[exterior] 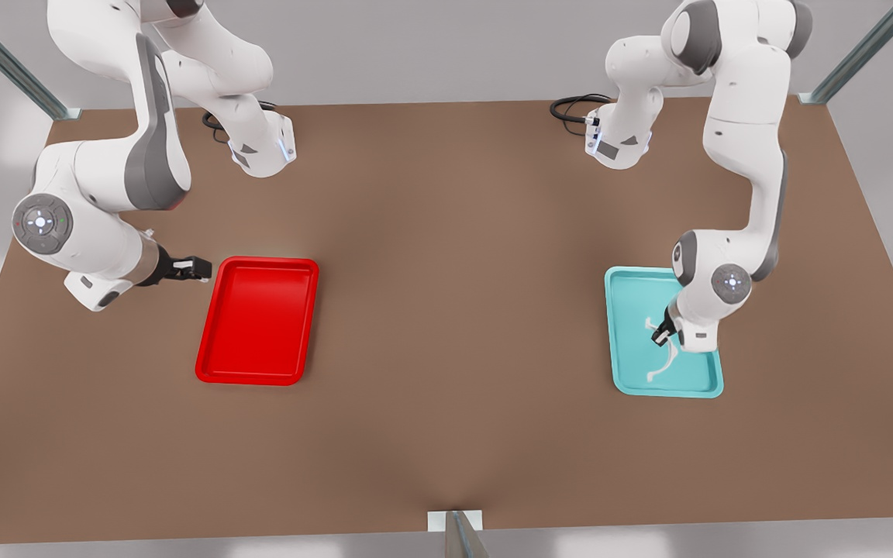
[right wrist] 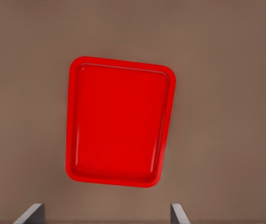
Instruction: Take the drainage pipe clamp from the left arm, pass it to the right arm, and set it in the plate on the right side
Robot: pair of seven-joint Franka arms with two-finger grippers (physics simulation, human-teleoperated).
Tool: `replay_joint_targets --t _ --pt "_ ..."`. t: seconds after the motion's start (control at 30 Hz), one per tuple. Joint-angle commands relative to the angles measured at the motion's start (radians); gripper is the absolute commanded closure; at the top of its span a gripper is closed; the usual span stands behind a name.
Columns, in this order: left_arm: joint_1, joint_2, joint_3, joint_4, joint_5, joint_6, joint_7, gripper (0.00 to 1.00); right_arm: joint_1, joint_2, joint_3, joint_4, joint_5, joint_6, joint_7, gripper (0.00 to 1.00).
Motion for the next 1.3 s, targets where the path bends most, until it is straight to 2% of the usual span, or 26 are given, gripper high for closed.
replay_joint_targets --t 0.0,0.1,0.17,0.2,0.27,0.33,0.47,0.57,0.67,0.77,0.93,0.97,1.27 --pt "-0.036 0.018 -0.002 0.048 0.011 -0.029 0.003 0.79 -0.005 -0.002 0.000 -0.002 0.001 0.003 -0.001 0.00" --pt "-0.110 0.026 -0.002 0.130 0.008 -0.044 -0.001 0.79 -0.005 0.038 0.000 0.031 -0.007 0.009 -0.068 0.00" --pt "-0.185 0.041 -0.005 0.217 0.003 -0.110 -0.006 0.79 0.008 0.220 0.009 0.211 -0.007 0.006 -0.525 0.00" --pt "-0.196 0.068 -0.039 0.271 0.002 -0.116 -0.004 0.79 0.020 0.297 0.012 0.271 0.048 0.015 -0.784 0.00" --pt "-0.245 0.110 -0.065 0.364 0.009 -0.162 -0.004 0.79 0.028 0.448 0.020 0.383 0.218 0.070 -1.068 0.00" --pt "-0.323 0.142 -0.065 0.401 0.022 -0.162 -0.006 0.79 0.034 0.458 0.076 0.405 0.235 0.130 -1.300 0.00" --pt "-0.395 0.185 -0.082 0.476 0.006 -0.162 -0.004 0.79 0.037 0.463 0.080 0.374 0.367 0.193 -1.704 0.00" --pt "-0.450 0.259 -0.102 0.590 0.020 -0.170 -0.013 0.79 0.054 0.469 0.081 0.364 0.429 0.357 -1.983 0.00" --pt "-0.466 0.317 -0.139 0.702 0.020 -0.196 -0.007 0.79 0.089 0.469 0.087 0.316 0.433 0.515 -2.053 0.00" --pt "-0.487 0.334 -0.162 0.733 0.025 -0.197 0.022 0.79 0.093 0.471 0.159 0.239 0.473 0.686 -2.101 0.00" --pt "-0.515 0.346 -0.163 0.733 0.104 -0.211 0.270 0.79 0.086 0.495 0.202 0.224 0.501 0.673 -2.204 0.00" --pt "-0.516 0.343 -0.162 0.736 0.106 -0.266 0.329 0.79 0.086 0.495 0.204 0.218 0.501 0.672 -2.213 0.00" --pt "-0.544 0.355 -0.168 0.800 0.040 -0.299 0.258 0.79 0.143 0.543 0.210 0.186 0.597 0.742 -2.198 0.00"
